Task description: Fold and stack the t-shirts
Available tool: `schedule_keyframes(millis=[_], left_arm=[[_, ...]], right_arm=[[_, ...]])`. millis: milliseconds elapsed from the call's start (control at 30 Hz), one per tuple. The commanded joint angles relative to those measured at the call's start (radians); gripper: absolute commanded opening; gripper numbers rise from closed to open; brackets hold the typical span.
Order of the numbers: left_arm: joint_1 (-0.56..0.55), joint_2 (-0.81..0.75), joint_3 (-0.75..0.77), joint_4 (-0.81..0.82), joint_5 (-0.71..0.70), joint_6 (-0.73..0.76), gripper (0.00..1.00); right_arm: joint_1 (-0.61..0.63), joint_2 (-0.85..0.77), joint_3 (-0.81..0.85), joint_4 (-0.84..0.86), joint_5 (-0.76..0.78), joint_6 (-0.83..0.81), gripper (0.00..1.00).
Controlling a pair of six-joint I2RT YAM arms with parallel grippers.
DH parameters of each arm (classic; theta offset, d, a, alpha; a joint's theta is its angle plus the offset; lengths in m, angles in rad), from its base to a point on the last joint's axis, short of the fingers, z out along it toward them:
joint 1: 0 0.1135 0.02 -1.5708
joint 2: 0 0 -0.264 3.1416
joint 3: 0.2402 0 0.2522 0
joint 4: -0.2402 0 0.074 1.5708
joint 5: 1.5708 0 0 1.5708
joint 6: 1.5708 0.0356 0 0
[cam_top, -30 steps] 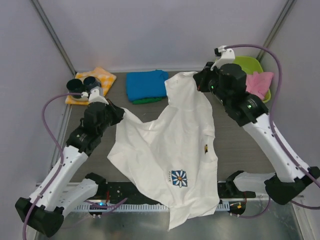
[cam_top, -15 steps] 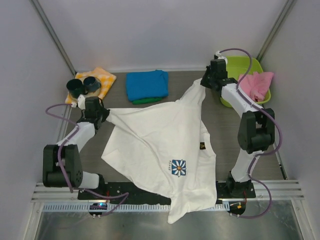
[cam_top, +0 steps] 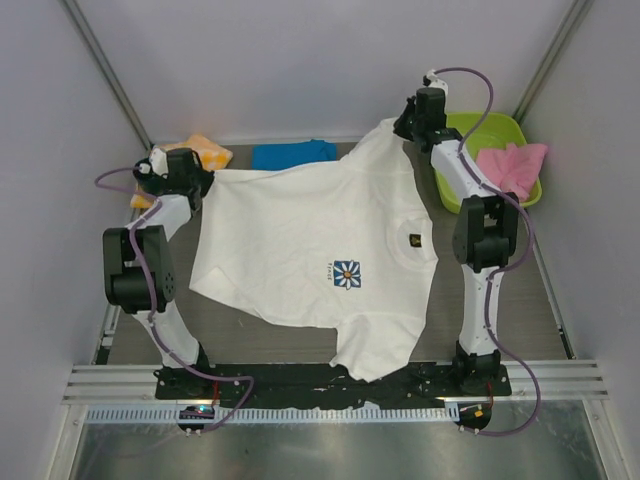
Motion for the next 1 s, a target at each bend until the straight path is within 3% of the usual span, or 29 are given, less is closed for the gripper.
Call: schedule_keyframes(millis=[0,167,200,267,300,433,567,700,833,967], left_arm=[[0.016,0.064,0.129,0.016,-0.006,0.009,0.0],[0.019,0.14,0.227,-0.014,-0.008,0.012,0.01],[0.018,0.153,0.252,-0.02,-0.009,0.012,0.23],[0.022,0.176,0.275,-0.044,-0.025,0.012,0.7],[0.024,0.18,0.295,-0.056,-0.031,0.011,0.99],[0.027,0.086,0.22,-0.009,-0.043,0.009,1.0],[0.009,-0.144,0.077,-0.015,-0.069,-0.003,1.0],[-0.057,-0.414,-0.062,-0.214,-0.123,0.017,1.0],[-0.18,-0.617,-0.234,-0.397,-0.164,0.055,1.0],[-0.217,-0.754,-0.38,-0.547,-0.201,0.1,1.0]], right_arm=[[-0.009,0.069,0.122,0.048,-0.004,-0.003,0.01],[-0.009,0.142,0.189,0.049,-0.025,-0.003,0.01],[-0.009,0.151,0.202,0.055,-0.028,-0.003,0.14],[-0.01,0.171,0.218,0.057,-0.023,-0.003,0.58],[-0.009,0.169,0.221,0.059,-0.017,-0.004,0.95],[-0.004,0.053,0.068,0.169,0.021,-0.021,0.96],[0.025,-0.204,-0.243,0.272,0.086,-0.035,0.97],[0.117,-0.508,-0.472,0.139,0.124,-0.044,0.97],[0.258,-0.724,-0.685,-0.036,0.152,-0.033,0.98],[0.362,-0.942,-0.943,-0.148,0.14,0.059,0.98]])
